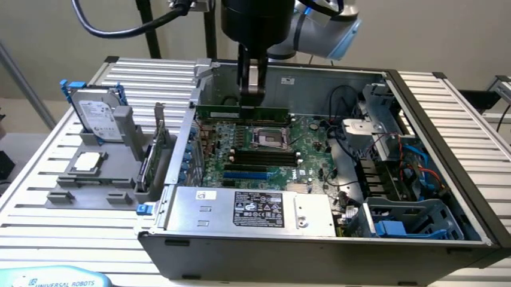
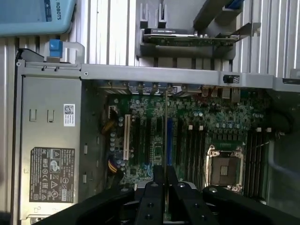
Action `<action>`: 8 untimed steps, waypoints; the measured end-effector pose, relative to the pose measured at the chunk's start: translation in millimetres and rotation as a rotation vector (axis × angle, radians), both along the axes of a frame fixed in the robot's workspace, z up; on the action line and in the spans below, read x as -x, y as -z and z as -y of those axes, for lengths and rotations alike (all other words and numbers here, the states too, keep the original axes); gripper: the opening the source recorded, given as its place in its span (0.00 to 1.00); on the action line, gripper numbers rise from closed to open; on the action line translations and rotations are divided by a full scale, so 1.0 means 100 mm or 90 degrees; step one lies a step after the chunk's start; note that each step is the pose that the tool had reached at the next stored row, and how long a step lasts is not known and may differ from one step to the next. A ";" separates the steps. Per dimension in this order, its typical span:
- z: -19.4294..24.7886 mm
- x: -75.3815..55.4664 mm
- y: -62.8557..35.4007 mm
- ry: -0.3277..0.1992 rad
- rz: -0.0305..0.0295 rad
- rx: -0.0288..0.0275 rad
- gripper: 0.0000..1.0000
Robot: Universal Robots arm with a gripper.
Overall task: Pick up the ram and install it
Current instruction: 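Pick up the ram and move it above insertion slot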
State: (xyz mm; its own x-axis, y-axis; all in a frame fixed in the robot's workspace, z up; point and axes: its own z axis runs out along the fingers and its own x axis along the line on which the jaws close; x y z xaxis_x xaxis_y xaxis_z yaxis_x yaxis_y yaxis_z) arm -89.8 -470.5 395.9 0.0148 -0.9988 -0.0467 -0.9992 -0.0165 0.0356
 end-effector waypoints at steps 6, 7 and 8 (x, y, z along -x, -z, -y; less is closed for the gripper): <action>-0.204 -0.14 0.103 0.000 0.0000 0.0000 0.13; -0.242 -0.16 0.121 0.000 0.0000 0.0000 0.13; -0.279 -0.17 0.140 0.000 0.0000 0.0000 0.13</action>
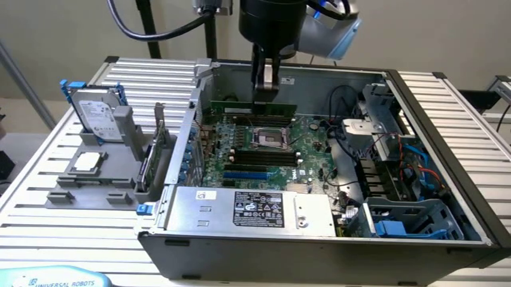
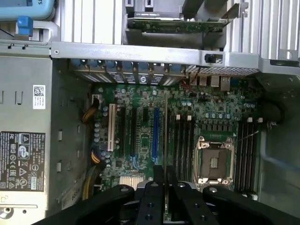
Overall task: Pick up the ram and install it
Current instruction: 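Pick up the ram and move it above insertion slot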
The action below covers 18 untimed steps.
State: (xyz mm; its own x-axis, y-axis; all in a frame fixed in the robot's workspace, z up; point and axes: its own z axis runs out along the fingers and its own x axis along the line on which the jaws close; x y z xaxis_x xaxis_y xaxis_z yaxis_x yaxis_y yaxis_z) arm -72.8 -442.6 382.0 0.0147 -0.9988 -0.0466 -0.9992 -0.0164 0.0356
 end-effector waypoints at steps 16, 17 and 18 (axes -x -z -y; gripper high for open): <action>-0.385 -0.13 0.290 0.007 0.0000 0.0000 0.13; -0.388 -0.15 0.309 0.009 0.0000 0.0000 0.13; -0.391 -0.16 0.327 0.011 -0.0001 0.0001 0.13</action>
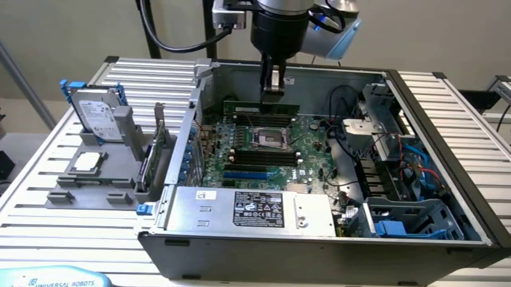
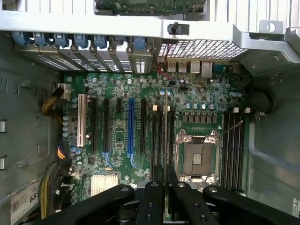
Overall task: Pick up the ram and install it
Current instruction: 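Pick up the ram and move it above insertion slot, then insert the ram into the slot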
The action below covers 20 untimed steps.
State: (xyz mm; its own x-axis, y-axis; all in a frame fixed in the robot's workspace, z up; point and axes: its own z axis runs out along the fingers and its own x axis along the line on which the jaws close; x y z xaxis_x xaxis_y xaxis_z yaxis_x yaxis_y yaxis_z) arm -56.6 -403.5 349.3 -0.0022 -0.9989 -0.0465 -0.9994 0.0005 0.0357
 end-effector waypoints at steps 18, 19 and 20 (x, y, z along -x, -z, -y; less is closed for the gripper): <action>-0.019 -0.12 0.078 0.005 0.0000 -0.0002 0.13; -0.019 -0.12 0.079 0.005 0.0000 -0.0001 0.13; -0.020 -0.12 0.085 0.005 0.0001 -0.0003 0.13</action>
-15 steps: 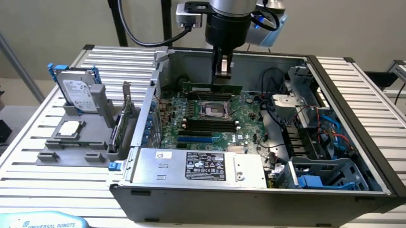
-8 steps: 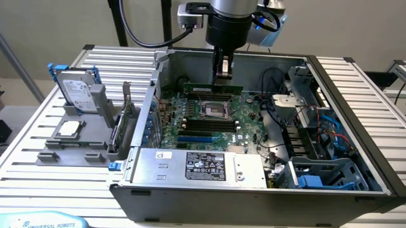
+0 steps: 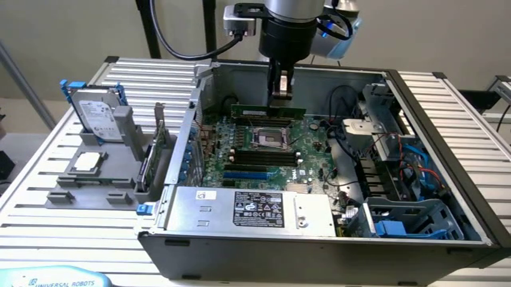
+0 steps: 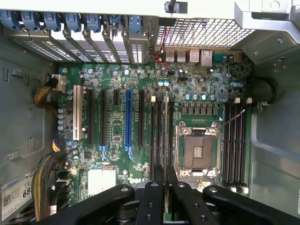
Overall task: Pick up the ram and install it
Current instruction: 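Insert the ram into the slot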
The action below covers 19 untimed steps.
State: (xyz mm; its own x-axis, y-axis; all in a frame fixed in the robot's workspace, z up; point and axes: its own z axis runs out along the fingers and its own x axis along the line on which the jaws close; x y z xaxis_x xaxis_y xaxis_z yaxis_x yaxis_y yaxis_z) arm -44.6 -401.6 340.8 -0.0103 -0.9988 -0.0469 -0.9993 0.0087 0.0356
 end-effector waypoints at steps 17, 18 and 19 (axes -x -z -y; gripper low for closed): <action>0.006 -0.02 0.295 0.000 -0.0001 0.0014 0.13; 0.006 -0.03 0.314 0.000 -0.0001 0.0014 0.13; 0.006 -0.04 0.332 0.000 0.0000 0.0014 0.13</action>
